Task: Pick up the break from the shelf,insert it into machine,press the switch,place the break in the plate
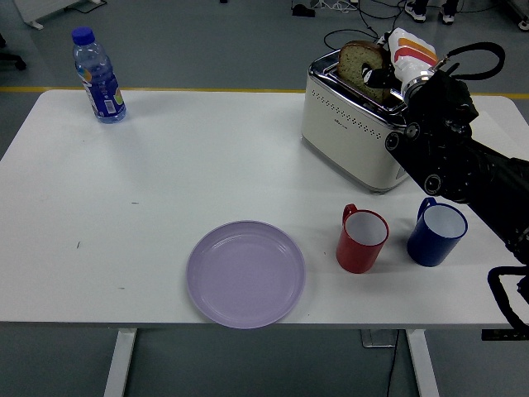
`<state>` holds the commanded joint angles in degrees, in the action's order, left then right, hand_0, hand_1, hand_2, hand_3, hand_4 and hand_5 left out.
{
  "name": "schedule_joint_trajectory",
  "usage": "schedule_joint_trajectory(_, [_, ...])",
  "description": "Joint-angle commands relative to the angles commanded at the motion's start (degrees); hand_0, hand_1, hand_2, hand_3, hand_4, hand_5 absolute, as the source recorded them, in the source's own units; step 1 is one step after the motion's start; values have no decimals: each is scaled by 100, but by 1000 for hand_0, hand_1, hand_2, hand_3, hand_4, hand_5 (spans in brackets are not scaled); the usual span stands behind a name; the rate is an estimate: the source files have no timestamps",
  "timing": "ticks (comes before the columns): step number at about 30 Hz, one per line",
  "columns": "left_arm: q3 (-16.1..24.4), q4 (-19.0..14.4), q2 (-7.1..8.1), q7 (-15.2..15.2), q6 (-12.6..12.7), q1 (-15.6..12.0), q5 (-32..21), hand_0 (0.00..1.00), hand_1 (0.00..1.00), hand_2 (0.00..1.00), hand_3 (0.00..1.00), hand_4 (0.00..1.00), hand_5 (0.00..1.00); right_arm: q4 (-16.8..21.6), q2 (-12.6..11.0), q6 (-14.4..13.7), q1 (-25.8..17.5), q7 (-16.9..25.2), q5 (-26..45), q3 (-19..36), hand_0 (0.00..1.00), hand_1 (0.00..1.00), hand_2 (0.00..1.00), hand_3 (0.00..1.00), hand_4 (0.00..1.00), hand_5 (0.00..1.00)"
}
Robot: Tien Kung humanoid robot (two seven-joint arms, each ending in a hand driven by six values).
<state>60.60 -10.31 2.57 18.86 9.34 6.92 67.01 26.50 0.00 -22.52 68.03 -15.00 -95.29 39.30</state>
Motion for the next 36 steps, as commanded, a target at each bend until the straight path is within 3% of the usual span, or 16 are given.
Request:
schedule_joint_trajectory(8, [-3, 0, 0, -2, 3, -8, -27, 420, 475, 502, 568, 367, 998, 263, -19, -132, -77, 6, -121, 228, 283, 306, 383, 453, 596, 126])
schedule_joint_trajectory(23, [14, 0, -14, -3, 10, -56, -65, 420, 475, 504, 567, 365, 998, 1314, -541, -564, -257, -51, -419, 1067, 269, 307, 384, 457, 565, 90])
schedule_joint_trajectory(30, [35, 0, -27, 4, 3, -94, -62, 420, 476, 505, 567, 364, 998, 2173, -871, -800, -462, -210, 3, 1257, 244, 296, 381, 456, 551, 82])
schedule_joint_trajectory(36, [65, 0, -38, 1, 0, -117, -57, 419, 476, 505, 568, 363, 998, 3079, -1195, -836, -766, -386, 557, 1188, 221, 285, 377, 455, 552, 79])
